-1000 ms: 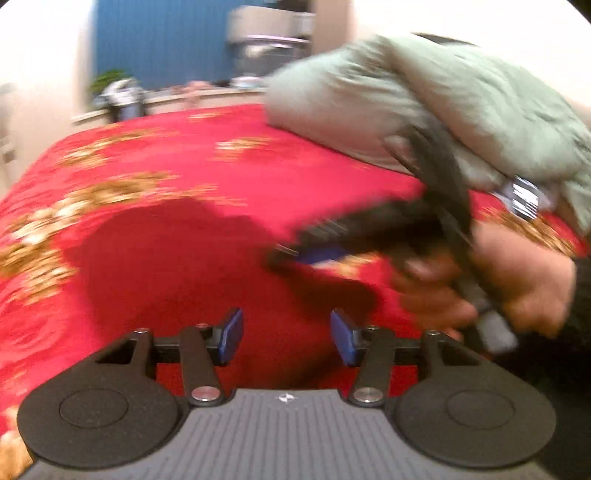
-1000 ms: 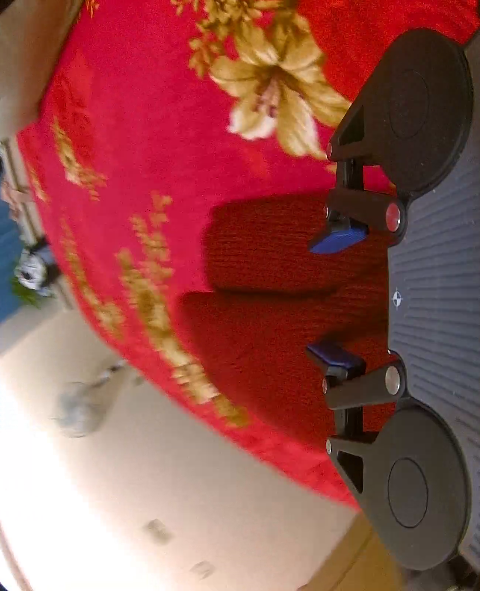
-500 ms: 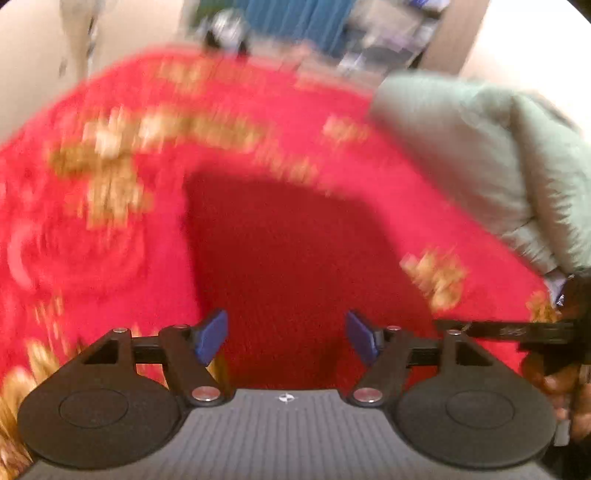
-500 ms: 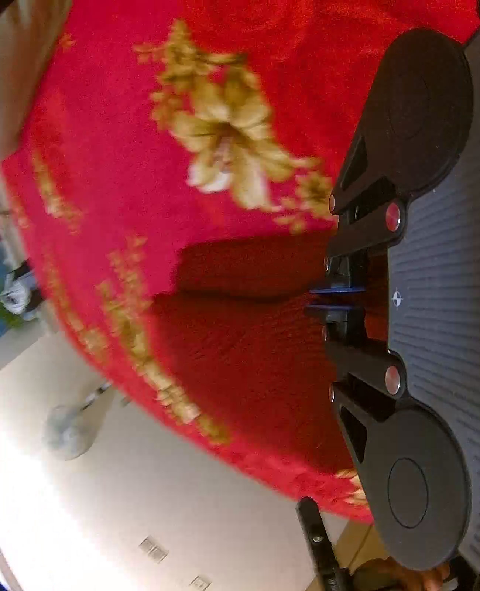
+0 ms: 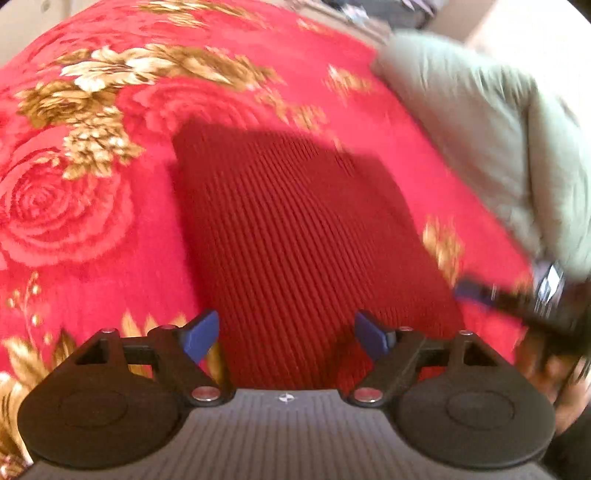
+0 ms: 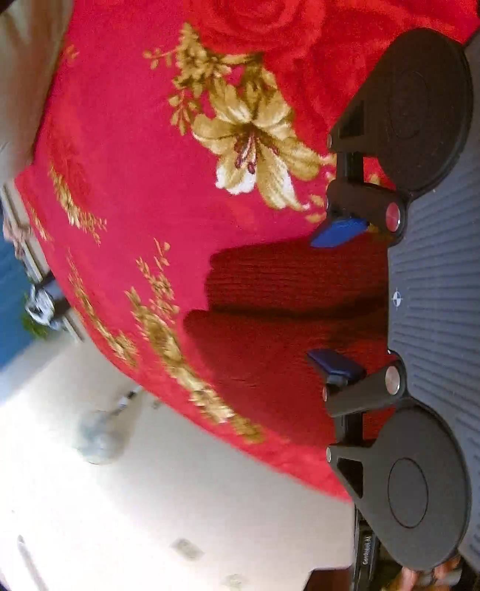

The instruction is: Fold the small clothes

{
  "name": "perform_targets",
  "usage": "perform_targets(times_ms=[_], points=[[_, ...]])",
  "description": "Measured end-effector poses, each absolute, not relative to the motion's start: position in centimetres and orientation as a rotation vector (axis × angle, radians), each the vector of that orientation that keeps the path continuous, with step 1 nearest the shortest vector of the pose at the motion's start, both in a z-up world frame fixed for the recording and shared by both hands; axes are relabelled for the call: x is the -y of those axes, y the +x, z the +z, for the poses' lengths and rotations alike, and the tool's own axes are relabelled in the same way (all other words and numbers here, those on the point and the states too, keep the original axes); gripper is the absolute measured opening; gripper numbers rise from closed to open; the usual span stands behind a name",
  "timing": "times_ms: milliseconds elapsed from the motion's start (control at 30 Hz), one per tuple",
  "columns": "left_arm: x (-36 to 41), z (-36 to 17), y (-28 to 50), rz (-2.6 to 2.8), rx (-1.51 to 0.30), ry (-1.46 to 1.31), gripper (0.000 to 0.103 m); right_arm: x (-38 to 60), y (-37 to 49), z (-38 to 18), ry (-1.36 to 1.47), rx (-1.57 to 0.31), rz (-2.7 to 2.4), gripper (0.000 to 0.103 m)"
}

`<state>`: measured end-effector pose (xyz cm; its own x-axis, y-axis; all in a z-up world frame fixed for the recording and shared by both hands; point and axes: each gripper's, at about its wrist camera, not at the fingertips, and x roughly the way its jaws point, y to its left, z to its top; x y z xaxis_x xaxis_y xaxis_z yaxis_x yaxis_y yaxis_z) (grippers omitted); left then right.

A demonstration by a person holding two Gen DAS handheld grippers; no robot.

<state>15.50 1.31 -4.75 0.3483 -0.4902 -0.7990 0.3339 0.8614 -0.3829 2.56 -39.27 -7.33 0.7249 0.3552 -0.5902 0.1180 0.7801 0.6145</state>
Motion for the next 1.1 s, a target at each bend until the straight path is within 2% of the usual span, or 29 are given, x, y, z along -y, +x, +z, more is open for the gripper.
perform_targets(times_ms=[67,133,167,200,267,400,667,700,733,767,800,833,900,1100], points=[[-2.4,-5.6,17.8,-0.513,-1.108,-0.261,0.085,39.2,3.3,-8.3,0.703,-0.805,0.142,0.068],[-3.3,-7.1,20.1,-0.479,-1.148,-0.356,0.085,38.8,3.9,-9.1,0.701,-0.836,0.136,0.081],[-3.5,-8.1,21.1,-0.459,-1.169,-0.398,0.085,38.7,4.0,-9.4,0.702,-0.841,0.136,0.083],[-3.6,-8.9,21.9,-0.457,-1.182,-0.434,0.089,38.7,4.2,-9.6,0.712,-0.844,0.138,0.085],[-3.5,-10.4,23.1,-0.478,-1.200,-0.502,0.094,38.8,4.4,-9.9,0.746,-0.848,0.154,0.085],[-2.7,-11.8,24.7,-0.517,-1.224,-0.563,0.098,38.5,4.6,-9.6,0.751,-0.828,0.203,0.085],[-1.1,-13.6,26.4,-0.532,-1.212,-0.584,0.100,37.1,5.2,-10.3,0.704,-0.847,0.219,0.088],[-1.0,-13.6,26.4,-0.530,-1.209,-0.579,0.099,37.0,5.1,-10.2,0.699,-0.836,0.220,0.084],[-1.0,-13.4,26.2,-0.524,-1.200,-0.572,0.096,36.9,4.9,-10.0,0.692,-0.820,0.223,0.074],[-0.8,-13.0,26.1,-0.515,-1.186,-0.556,0.088,36.6,4.7,-9.6,0.681,-0.793,0.231,0.068],[-0.6,-12.7,26.2,-0.513,-1.169,-0.539,0.079,36.5,4.3,-9.2,0.675,-0.765,0.252,0.047],[-0.5,-12.1,26.0,-0.515,-1.149,-0.520,0.074,36.3,4.0,-8.7,0.669,-0.742,0.262,0.036],[-0.4,-10.6,25.6,-0.523,-1.106,-0.479,0.065,35.9,3.7,-8.3,0.645,-0.717,0.262,0.034],[-0.4,-5.8,24.6,-0.582,-0.913,-0.370,0.060,34.2,3.8,-7.1,0.555,-0.650,0.262,0.030]])
